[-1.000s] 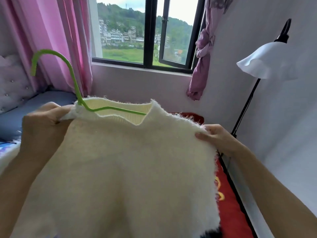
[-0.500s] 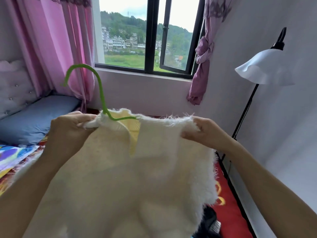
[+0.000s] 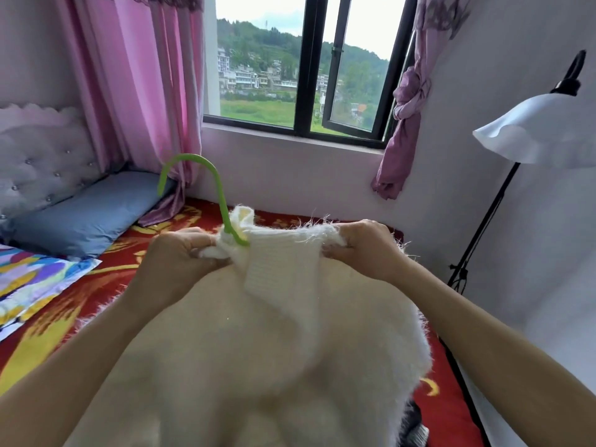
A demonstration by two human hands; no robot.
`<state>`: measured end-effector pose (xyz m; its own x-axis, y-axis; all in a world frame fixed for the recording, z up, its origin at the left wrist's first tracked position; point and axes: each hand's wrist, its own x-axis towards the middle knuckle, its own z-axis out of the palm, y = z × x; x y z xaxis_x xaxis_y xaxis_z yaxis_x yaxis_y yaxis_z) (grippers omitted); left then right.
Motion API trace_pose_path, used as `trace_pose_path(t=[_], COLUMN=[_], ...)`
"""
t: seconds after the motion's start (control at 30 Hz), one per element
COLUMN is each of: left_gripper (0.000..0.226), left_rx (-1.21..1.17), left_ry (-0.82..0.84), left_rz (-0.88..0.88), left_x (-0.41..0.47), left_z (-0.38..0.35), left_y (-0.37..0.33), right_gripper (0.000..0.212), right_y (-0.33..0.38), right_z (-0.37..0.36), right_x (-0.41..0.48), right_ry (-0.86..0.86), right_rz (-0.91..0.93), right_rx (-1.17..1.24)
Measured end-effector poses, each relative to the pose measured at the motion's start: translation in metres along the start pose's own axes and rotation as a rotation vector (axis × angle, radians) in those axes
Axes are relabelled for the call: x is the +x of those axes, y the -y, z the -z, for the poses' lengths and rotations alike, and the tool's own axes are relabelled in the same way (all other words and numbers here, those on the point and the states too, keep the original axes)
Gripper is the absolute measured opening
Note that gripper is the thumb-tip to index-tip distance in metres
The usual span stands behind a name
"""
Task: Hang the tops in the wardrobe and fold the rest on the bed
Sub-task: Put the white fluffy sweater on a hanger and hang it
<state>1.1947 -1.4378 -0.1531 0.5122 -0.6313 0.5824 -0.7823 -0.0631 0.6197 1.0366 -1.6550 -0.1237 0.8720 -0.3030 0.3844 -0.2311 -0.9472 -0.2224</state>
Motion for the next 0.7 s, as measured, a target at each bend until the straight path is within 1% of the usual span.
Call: trace_pose_path(t=[0.03,0.07,0.13,0.17,0.2,0.27,0.33,0.4,0.43,0.47,0.5,0.53,0.57,0.6,0.63,0.67,0.7], left_gripper=[0.07,0.064,0.037,0.023,0.019,0.023,0.028,0.016,0.019,0.022,0.019,0.015,0.016,0.018,0.017,0.018,0.032], left_rx=[0.003,0.019,0.021,-0.008,-0.028,-0.034,0.01,0.029,0.036,0.031,0.027,0.021,0.034,0.043,0.066,0.081,0.109], left_ry=[0.011,0.018,0.01,-0.019,-0.034,-0.029,-0.007,0.047,0.051,0.058,0.049,0.021,-0.019,-0.063,-0.105,-0.138,-0.164], left_rz=[0.003,0.015,0.086,0.143,0.181,0.167,0.086,0.002,-0.042,-0.047,-0.046,-0.055,-0.08,-0.088,-0.091,-0.093,-0.094], left_x=[-0.001,-0.003,-0.008,-0.012,-0.015,-0.017,-0.017,-0.014,-0.013,-0.012,-0.011,-0.01,-0.011,-0.012,-0.013,-0.015,-0.017], left_z=[0.007,0.016,0.036,0.047,0.053,0.057,0.056,0.054,0.054,0.055,0.055,0.055,0.055,0.055,0.056,0.057,0.058], left_y=[0.004,0.006,0.019,0.029,0.032,0.038,0.035,0.028,0.029,0.026,0.026,0.028,0.028,0.028,0.028,0.03,0.03], right_gripper=[0.053,0.054,0.051,0.05,0.05,0.051,0.047,0.038,0.033,0.03,0.03,0.031,0.036,0.048,0.052,0.045,0.037], right_y=[-0.009,-0.021,-0.043,-0.05,-0.054,-0.058,-0.061,-0.061,-0.061,-0.061,-0.063,-0.064,-0.065,-0.069,-0.073,-0.074,-0.074], right_z=[-0.002,-0.002,-0.001,-0.001,-0.002,-0.007,-0.014,-0.016,-0.016,-0.016,-0.015,-0.012,-0.008,-0.005,-0.001,0.002,0.004], right_x=[0.002,0.003,0.004,0.004,0.003,0.003,0.004,0.006,0.006,0.006,0.006,0.006,0.006,0.006,0.007,0.006,0.006], right_ry=[-0.022,-0.049,-0.123,-0.136,-0.126,-0.077,-0.031,-0.013,0.013,0.036,0.066,0.112,0.165,0.234,0.304,0.367,0.425], right_rz=[-0.055,-0.128,-0.234,-0.243,-0.247,-0.239,-0.235,-0.219,-0.207,-0.187,-0.171,-0.166,-0.167,-0.173,-0.186,-0.201,-0.209], right_rx=[0.07,0.154,0.36,0.448,0.51,0.575,0.572,0.555,0.546,0.54,0.537,0.524,0.502,0.469,0.447,0.415,0.372])
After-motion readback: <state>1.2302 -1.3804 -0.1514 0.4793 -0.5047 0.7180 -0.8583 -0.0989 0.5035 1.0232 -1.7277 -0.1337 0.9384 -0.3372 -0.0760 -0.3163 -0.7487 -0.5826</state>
